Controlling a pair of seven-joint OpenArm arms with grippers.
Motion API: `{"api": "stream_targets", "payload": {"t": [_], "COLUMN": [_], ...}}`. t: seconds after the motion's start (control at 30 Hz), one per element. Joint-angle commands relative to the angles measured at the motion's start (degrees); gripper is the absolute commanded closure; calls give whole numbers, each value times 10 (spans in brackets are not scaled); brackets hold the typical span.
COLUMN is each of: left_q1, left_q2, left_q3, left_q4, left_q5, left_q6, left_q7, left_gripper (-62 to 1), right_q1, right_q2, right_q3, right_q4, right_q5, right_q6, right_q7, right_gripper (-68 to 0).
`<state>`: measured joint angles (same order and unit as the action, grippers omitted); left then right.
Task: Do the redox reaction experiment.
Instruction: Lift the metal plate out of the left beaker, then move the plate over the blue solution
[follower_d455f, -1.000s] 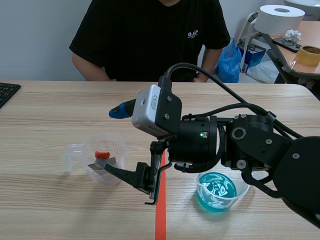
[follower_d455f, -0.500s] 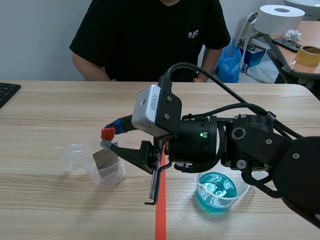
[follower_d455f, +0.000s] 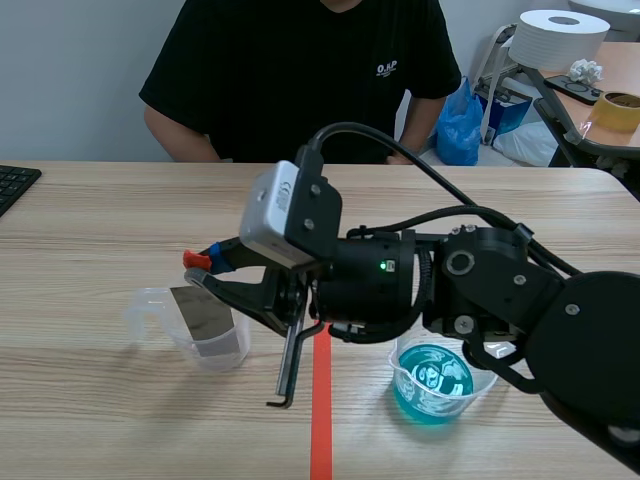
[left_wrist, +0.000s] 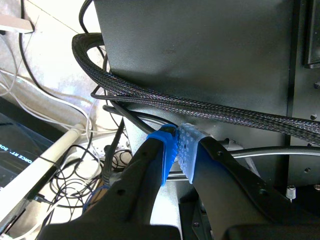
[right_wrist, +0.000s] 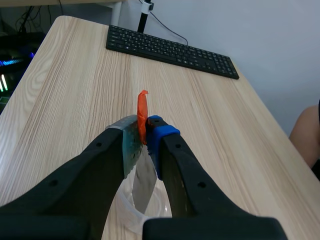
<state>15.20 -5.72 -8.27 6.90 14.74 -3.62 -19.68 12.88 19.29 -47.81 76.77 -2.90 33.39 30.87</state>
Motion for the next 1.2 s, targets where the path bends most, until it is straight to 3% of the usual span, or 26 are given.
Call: {"api": "stream_targets", "payload": {"t": [0.0,0.1,0.23,0.53,1.17], "left_q1": [-2,-2,-2,-2,-2], "left_q2": [0,0,0,0,0], "left_q3": [-1,-1,-1,-1,-1], "left_q4": [7,7,7,7,7], "left_q5": [-1,-1,-1,-1,-1], "left_q6": [-1,-1,-1,-1,-1], "left_q7": [-2,-2,-2,-2,-2], "left_gripper": [-42,-42,-42,-42,-42], "right_q1": [23,37,54,63,63], "right_q2": [-10,-28,-41,-41,-40], "right_q3": [1,2,3,17,147], "right_q4": [12,13,24,122,338], "right_q5": [27,78,136,223,406], "right_q6": [7,23,23,22,17], "right_q7": [-14,-70,-150,-298,-568], "right_gripper": [-8,-8,-8,-8,-8]}}
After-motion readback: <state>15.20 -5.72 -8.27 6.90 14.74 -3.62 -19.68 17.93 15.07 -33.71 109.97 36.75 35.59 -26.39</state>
